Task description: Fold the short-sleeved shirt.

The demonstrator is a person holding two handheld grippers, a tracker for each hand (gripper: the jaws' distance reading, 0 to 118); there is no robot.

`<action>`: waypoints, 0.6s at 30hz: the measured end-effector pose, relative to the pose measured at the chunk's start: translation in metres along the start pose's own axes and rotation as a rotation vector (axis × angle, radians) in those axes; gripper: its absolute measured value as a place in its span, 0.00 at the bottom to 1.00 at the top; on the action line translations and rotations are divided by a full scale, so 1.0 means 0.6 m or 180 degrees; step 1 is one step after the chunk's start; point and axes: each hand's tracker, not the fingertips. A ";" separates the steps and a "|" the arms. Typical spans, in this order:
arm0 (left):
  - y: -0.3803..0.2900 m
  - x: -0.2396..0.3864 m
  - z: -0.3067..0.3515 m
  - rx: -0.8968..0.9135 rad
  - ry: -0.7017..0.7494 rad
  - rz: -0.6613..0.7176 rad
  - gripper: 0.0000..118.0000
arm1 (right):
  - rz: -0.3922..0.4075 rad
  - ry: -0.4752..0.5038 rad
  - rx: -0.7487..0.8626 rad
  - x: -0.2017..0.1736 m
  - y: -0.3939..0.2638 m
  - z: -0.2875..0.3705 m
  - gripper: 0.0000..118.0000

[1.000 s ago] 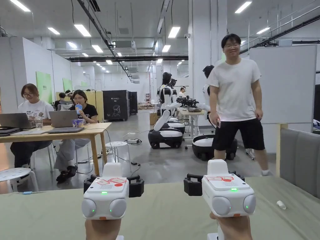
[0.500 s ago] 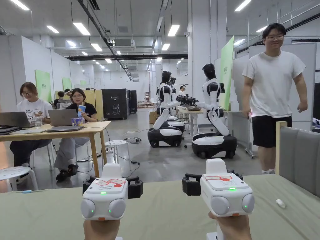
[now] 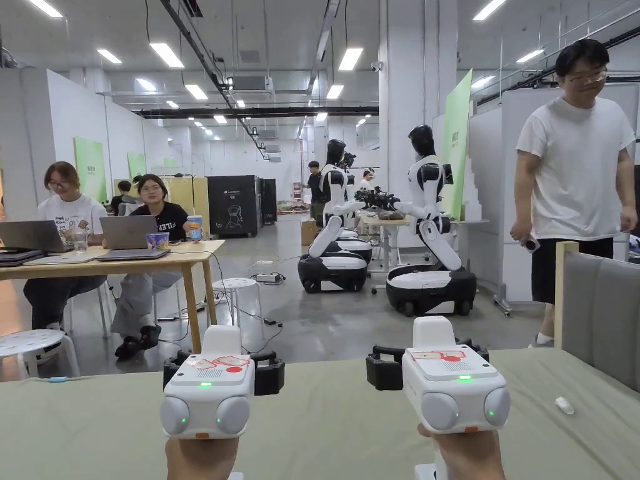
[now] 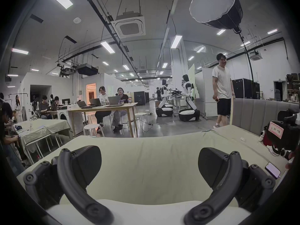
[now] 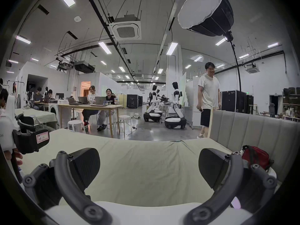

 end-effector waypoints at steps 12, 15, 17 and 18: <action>-0.002 -0.006 0.003 -0.0010 0.0010 0.0029 1.00 | -0.0376 0.0181 0.0061 0.011 0.009 0.005 1.00; -0.001 -0.008 0.004 -0.0007 0.0007 0.0023 1.00 | -0.0459 0.0174 0.0014 0.013 0.021 0.011 1.00; 0.003 -0.006 0.007 -0.0004 0.0019 0.0013 1.00 | -0.0517 0.0201 -0.0080 0.016 0.024 0.009 1.00; 0.004 -0.006 0.008 -0.0001 0.0021 0.0015 1.00 | -0.0510 0.0185 -0.0102 0.015 0.025 0.008 1.00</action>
